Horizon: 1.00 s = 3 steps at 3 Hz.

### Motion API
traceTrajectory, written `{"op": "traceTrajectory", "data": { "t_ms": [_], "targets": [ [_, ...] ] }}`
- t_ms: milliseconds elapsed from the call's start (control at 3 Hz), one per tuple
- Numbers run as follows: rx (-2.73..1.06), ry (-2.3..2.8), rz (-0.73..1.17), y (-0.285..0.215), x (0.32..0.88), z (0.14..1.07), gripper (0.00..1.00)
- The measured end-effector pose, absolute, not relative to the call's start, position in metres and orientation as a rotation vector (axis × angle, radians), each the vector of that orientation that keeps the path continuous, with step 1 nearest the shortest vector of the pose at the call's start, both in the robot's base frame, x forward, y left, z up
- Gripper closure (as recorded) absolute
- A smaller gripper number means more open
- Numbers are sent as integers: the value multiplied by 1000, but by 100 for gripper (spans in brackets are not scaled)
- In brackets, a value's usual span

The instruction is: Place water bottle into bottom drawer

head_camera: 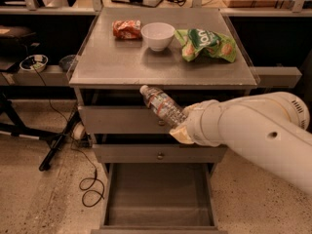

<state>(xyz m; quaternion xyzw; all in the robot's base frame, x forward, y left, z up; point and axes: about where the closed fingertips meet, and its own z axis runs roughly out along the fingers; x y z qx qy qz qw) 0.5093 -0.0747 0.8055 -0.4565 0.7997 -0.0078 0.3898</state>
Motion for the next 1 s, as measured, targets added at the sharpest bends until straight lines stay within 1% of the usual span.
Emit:
{"op": "traceTrajectory", "data": {
  "t_ms": [1000],
  "targets": [
    [-1085,2097,-73,-82,510,764,100]
  ]
}}
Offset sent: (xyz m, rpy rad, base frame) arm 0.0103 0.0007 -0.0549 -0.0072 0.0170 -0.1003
